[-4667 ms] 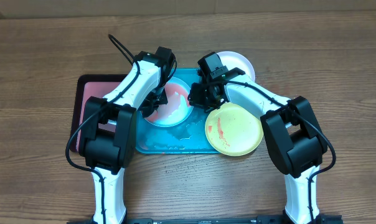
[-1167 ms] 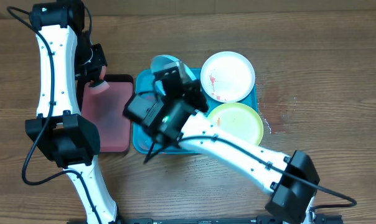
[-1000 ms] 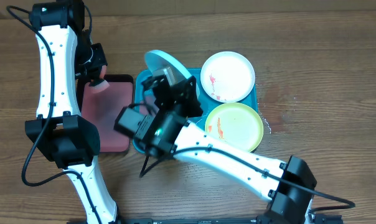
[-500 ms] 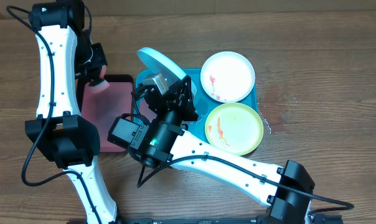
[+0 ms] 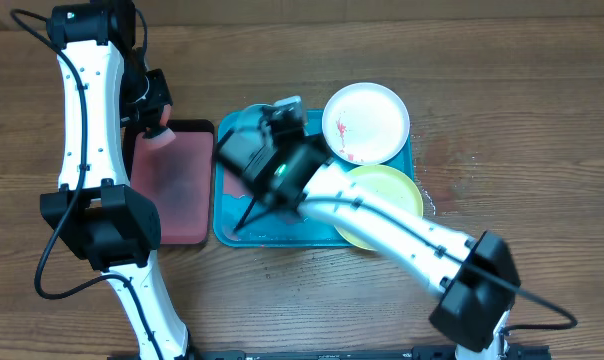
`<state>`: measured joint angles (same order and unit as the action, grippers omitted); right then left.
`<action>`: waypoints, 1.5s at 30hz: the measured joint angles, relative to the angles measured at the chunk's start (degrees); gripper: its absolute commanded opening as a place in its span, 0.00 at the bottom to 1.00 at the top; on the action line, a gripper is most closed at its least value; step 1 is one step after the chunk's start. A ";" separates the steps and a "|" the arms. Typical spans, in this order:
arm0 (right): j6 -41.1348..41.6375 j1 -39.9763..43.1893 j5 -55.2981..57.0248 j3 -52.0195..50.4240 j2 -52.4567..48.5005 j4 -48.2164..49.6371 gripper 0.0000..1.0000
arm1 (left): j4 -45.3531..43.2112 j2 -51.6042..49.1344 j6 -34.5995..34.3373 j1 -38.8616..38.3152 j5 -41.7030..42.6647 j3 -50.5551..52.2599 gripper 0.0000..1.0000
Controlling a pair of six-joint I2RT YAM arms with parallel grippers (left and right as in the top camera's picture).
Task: Clean dirty plates on tray and stack at the side
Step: 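Lift the light blue plate with the right gripper and set it right of the tray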
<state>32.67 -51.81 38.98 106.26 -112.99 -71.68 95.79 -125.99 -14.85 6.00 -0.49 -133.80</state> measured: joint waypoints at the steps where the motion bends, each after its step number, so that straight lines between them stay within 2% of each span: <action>1: -0.57 0.94 -2.21 0.00 0.00 0.22 0.04 | 0.02 0.00 0.00 0.00 0.00 0.00 0.04; 7: -9.20 16.04 -30.16 0.00 1.64 2.60 0.04 | 0.31 0.00 0.00 -0.26 0.00 0.04 0.04; 12: -13.44 32.54 -44.33 0.00 3.45 0.15 0.04 | 0.33 0.00 0.00 -1.73 0.02 0.04 0.04; 16: -15.47 46.95 -48.02 0.00 3.48 -3.13 0.04 | 0.20 0.00 0.00 -4.09 0.00 0.04 0.04; 20: -16.24 57.79 -47.76 -1.22 3.54 -2.69 0.04 | -0.33 0.00 0.00 -6.62 0.02 0.04 0.04; 25: -15.93 68.22 -47.58 -10.82 4.04 2.64 0.04 | -1.79 0.00 0.00 -9.44 0.04 0.04 0.04; 31: -14.71 74.62 -47.54 -25.64 4.04 11.45 0.04 | -2.64 0.00 0.00 -11.19 0.04 0.04 0.04; 32: -14.60 75.23 -47.54 -28.46 4.04 12.98 0.06 | -2.78 0.00 0.00 -11.28 0.02 0.04 0.04; 33: -14.53 75.43 -47.54 -30.58 4.09 15.19 0.15 | -2.80 0.00 0.00 -11.28 0.04 0.04 0.04; 34: -14.40 75.45 -47.58 -31.78 4.09 16.46 0.34 | -2.80 0.00 0.00 -11.28 0.04 0.04 0.04; 36: -14.29 75.36 -47.67 -34.12 4.09 18.58 0.47 | -2.89 0.00 0.00 -11.28 0.02 0.04 0.04; 40: -14.91 74.93 -48.46 -34.93 4.09 18.58 0.49 | -3.32 0.00 0.00 -11.28 0.02 0.04 0.04; 45: -16.24 73.88 -51.89 -30.69 4.09 9.27 0.46 | -3.45 0.00 0.00 -11.28 0.02 0.04 0.04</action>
<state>16.43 22.06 -12.91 75.57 -108.90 -62.41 92.33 -125.99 -14.85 -5.28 -0.47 -133.75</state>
